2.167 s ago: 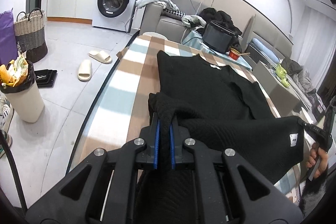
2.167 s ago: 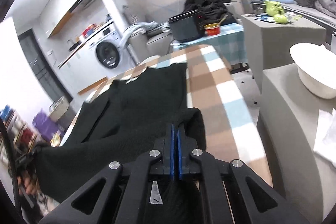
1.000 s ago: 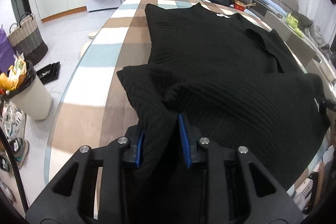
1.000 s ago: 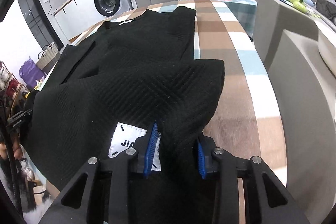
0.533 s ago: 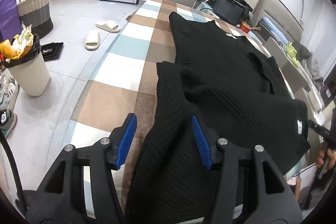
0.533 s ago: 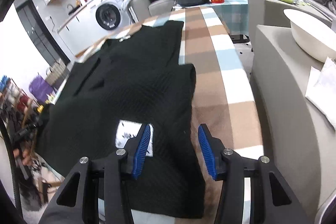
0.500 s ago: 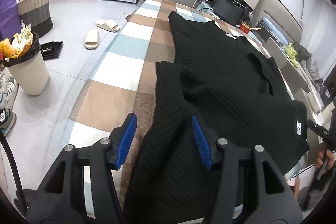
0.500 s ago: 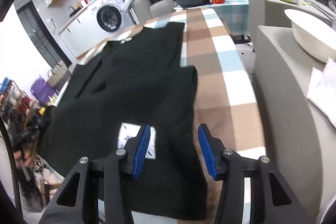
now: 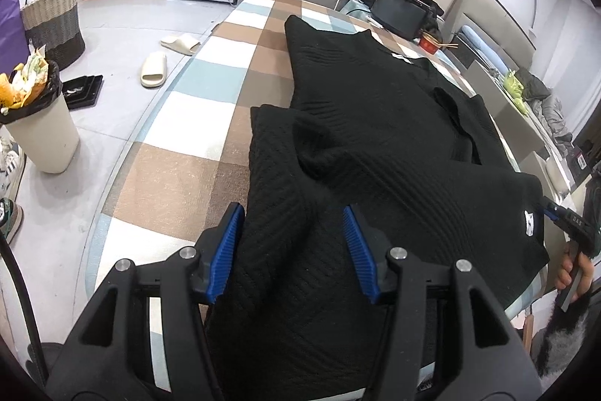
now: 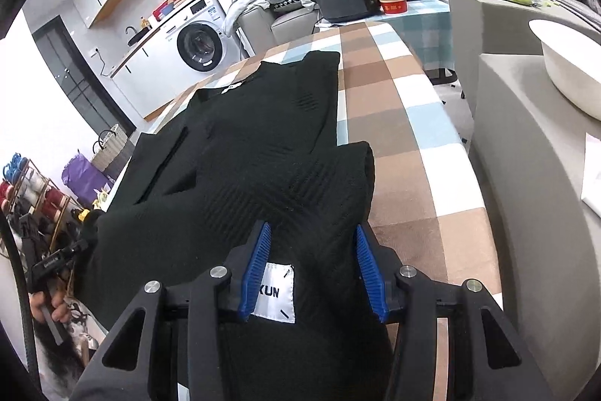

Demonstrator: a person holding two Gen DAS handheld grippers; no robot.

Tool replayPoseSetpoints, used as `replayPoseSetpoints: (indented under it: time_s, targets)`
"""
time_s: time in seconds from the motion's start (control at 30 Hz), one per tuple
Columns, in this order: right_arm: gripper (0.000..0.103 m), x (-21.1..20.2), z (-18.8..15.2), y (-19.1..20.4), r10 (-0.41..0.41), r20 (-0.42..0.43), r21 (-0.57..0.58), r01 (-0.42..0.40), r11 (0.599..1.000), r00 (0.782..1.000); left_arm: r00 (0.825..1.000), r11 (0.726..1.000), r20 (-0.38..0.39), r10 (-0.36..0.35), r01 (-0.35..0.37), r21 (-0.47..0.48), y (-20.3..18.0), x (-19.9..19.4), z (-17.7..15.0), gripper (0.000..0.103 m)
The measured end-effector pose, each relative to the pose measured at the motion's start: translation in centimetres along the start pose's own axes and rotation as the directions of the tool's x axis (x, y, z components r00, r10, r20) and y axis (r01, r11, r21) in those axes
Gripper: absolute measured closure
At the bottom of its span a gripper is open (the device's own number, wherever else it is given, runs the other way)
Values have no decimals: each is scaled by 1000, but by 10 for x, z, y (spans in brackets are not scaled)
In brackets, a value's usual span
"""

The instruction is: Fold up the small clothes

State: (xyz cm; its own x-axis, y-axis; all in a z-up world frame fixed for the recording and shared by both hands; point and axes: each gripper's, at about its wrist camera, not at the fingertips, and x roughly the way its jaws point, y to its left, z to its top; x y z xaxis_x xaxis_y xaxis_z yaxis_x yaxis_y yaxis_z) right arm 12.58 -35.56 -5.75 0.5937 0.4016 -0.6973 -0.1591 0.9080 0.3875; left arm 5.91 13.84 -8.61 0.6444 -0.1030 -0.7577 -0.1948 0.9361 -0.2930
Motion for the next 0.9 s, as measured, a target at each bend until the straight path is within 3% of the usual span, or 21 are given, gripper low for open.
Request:
replayPoseSetpoints:
  time_s: [0.37, 0.7, 0.73, 0.77, 0.8, 0.87, 0.9]
  targets:
    - [55, 1, 1, -10, -21, -10, 3, 21, 1000, 1000, 999, 999, 3, -47, 47, 26, -7, -4, 2, 52]
    - [55, 5, 2, -10, -6, -8, 3, 6, 1000, 1000, 999, 999, -7, -38, 38, 34, -10, 0, 1, 52]
    - [57, 6, 2, -9, -3, -9, -1, 3, 1000, 1000, 999, 999, -5, -34, 34, 39, -11, 0, 0, 52]
    - [67, 9, 3, -6, -11, -15, -17, 11, 1000, 1000, 1000, 999, 0, -27, 27, 43, -12, 1, 1, 52]
    - [72, 10, 4, -4, -27, -14, -27, 26, 999, 1000, 1000, 999, 4, -25, 25, 42, -12, 2, 1, 55]
    - [89, 10, 5, -3, -34, 1, -40, 34, 999, 999, 1000, 999, 13, -18, 17, 36, -11, 2, 1, 75]
    - [90, 8, 5, -2, -23, 15, -43, 24, 999, 1000, 1000, 999, 19, -8, 7, 40, -11, 2, 2, 87]
